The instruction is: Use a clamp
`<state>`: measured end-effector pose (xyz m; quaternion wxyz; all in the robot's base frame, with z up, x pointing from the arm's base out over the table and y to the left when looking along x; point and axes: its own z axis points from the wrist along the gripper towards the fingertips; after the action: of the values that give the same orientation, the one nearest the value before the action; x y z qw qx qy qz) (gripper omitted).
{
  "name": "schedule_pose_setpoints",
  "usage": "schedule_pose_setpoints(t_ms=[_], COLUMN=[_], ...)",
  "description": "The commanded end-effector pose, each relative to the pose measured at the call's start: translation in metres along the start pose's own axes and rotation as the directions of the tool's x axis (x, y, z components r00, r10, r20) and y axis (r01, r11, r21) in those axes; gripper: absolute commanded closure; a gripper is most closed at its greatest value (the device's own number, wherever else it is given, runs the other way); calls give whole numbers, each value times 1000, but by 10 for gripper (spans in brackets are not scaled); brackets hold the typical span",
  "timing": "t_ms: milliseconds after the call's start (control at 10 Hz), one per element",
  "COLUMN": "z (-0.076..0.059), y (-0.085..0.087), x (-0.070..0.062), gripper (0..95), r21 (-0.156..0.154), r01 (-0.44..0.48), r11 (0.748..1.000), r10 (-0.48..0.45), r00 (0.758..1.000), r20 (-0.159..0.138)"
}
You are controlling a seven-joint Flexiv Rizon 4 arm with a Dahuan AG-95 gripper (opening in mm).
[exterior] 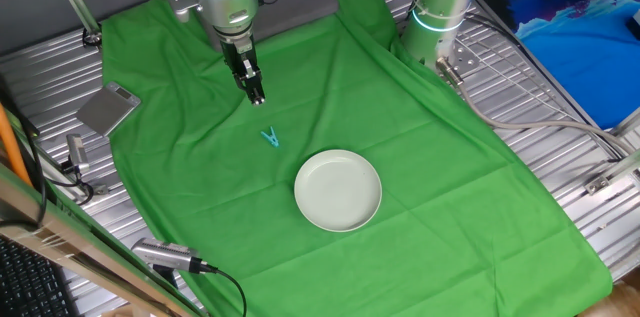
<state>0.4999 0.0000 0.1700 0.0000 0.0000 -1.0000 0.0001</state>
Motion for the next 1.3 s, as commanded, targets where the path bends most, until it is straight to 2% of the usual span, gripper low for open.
schedule_pose_setpoints(t_ms=[100,200,1300], z=[0,0,0], y=[0,0,0], x=[0,0,0], gripper=[950,950,950], r21=[-22,-14,-13], r01=[9,9,9], r11=[1000,1000,1000], r10=[-9,-9,-9], r00=[1000,1000,1000], r20=[10,8,7])
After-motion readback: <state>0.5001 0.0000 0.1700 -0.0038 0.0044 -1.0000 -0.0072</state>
